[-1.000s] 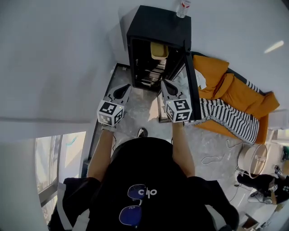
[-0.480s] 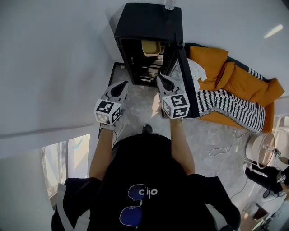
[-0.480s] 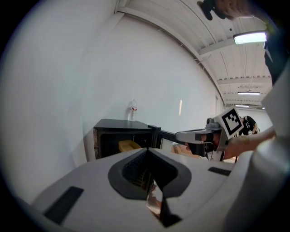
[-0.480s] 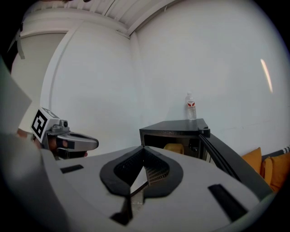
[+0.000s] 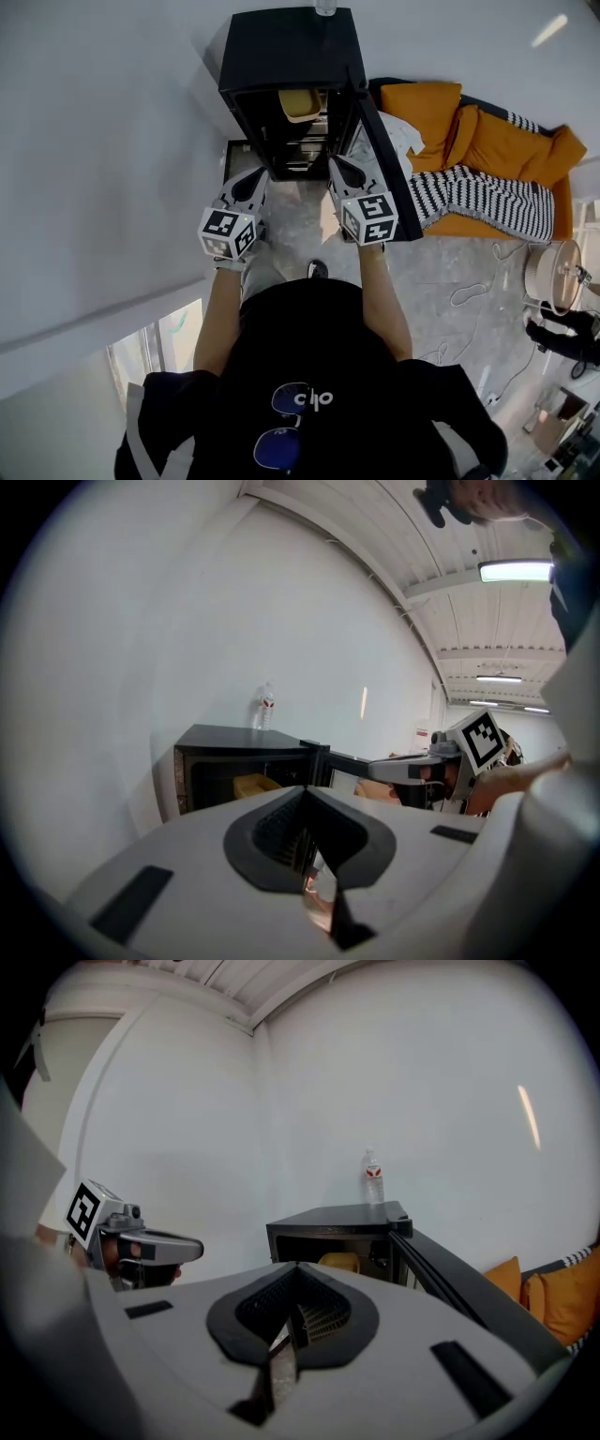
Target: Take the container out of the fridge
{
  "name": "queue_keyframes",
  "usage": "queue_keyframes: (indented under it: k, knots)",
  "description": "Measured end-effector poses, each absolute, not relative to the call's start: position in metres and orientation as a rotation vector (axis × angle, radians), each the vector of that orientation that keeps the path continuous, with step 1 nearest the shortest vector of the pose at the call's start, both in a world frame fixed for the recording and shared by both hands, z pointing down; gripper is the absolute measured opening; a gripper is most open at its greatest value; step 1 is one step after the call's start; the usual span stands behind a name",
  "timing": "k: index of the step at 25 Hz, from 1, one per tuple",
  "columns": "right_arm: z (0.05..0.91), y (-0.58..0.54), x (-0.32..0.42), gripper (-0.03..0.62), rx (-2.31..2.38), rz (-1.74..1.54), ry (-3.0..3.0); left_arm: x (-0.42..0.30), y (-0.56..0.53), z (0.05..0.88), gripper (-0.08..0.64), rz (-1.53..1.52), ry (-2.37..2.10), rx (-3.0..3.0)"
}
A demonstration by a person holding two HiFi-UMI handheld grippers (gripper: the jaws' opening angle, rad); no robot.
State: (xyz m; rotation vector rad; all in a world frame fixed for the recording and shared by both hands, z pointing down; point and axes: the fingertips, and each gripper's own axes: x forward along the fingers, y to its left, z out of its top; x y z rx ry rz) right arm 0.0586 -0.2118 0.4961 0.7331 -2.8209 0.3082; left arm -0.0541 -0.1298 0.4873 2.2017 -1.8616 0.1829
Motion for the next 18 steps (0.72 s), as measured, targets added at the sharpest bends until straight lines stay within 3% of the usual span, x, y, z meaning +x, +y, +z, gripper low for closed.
queue_keyframes:
  k: [18]
  knots:
    - [0.490,-0.264,-0.053,0.006,1.007,0.269,-2.683,-0.163,-0.218,0.485,-0.002,0.172,-1.537,2.446]
